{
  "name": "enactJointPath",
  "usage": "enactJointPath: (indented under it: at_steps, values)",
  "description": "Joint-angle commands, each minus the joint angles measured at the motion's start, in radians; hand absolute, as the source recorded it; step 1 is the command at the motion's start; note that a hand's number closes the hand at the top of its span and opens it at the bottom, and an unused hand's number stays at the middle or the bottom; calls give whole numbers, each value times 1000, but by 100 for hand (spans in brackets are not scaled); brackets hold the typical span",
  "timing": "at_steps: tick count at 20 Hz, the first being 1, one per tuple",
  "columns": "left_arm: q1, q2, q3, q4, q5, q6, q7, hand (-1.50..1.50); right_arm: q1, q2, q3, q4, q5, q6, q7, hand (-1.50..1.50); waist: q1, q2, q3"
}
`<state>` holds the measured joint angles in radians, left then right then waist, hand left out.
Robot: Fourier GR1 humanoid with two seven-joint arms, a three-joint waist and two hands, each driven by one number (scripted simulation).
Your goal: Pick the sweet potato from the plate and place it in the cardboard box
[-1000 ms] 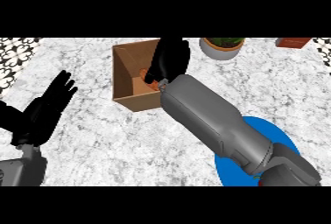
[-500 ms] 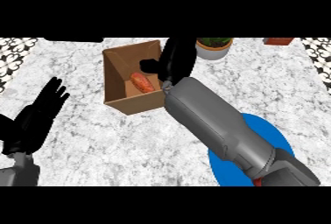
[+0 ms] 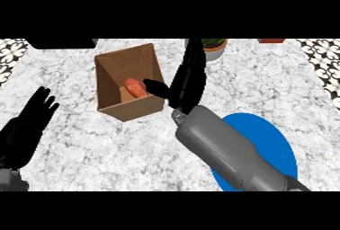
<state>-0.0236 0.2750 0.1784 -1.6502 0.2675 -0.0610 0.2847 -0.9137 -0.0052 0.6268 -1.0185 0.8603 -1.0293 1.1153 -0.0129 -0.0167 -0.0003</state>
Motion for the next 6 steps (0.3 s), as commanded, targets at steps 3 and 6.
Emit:
enactJointPath:
  at_steps: [3,6]
  values:
    - [33,-14,11,28,-11,-10,-47,0,155,5,-23,-300,160,119,160,-150,-23,1,-1]
    - [77,-19,6,-18,-12,-26,-48,0,282,-8,-56,-384,247,143,136,-150,-1,9,0]
